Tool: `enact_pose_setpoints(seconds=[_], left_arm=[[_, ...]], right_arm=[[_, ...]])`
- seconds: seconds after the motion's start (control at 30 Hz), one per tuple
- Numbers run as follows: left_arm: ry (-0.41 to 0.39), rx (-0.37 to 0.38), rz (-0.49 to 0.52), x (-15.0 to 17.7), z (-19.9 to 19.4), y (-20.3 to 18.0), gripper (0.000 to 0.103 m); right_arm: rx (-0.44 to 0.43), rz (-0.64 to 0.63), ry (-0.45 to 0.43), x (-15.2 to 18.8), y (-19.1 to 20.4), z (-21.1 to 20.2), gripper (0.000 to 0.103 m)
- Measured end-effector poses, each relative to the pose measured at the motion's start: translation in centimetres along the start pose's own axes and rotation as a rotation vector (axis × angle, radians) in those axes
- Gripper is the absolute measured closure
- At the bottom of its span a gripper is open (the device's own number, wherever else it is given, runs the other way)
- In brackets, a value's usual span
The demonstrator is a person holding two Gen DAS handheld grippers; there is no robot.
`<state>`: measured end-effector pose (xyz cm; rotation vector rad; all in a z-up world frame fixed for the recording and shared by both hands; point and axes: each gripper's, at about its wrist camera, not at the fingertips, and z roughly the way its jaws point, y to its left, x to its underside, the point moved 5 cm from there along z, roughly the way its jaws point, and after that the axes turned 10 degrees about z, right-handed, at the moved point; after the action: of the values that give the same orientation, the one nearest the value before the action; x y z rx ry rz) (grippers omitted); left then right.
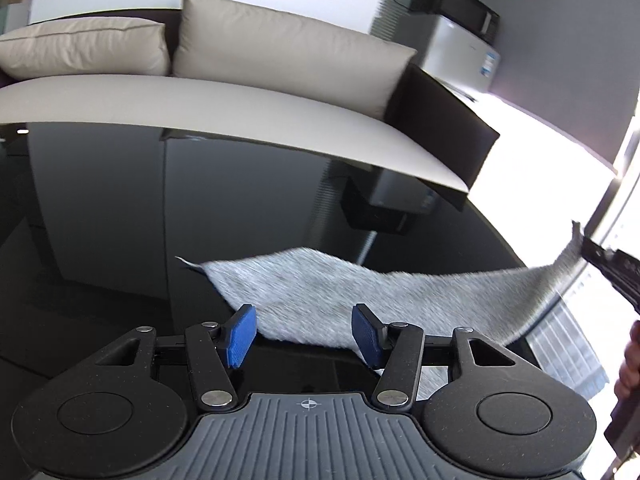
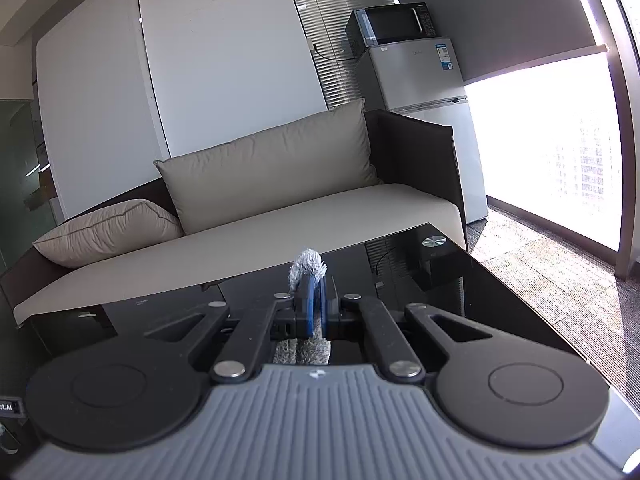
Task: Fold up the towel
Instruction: 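Lift the towel with both tools, spreading the grippers apart to unfold it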
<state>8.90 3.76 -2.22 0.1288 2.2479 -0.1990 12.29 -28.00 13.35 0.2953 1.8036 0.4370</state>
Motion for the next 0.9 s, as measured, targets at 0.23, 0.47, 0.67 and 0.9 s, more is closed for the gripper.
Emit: enact_pose_setpoints(seconds=[0.23, 0.47, 0.67, 0.9], left_arm=[[0.065, 0.078, 0.028, 2.2, 0.9, -4.6, 0.054], [0.085, 0.117, 0.057, 3.2, 1.3, -6.7, 0.054], [0.095, 0.122, 0.099, 3.8, 1.9, -8.0, 0.054], [0.069, 0.072, 0.196, 4.4, 1.7, -9.6, 0.067]], right_arm=[[0.008, 0.005, 0.005, 0.0, -0.2, 0.0, 0.1], [0.006, 0.009, 0.009, 0.0, -0.1, -0.1, 0.1], [0.006, 0.011, 0.01, -0.2, -0.2, -0.1, 0.1], [0.004, 0.004, 0.009, -0.2, 0.0, -0.2, 0.1]])
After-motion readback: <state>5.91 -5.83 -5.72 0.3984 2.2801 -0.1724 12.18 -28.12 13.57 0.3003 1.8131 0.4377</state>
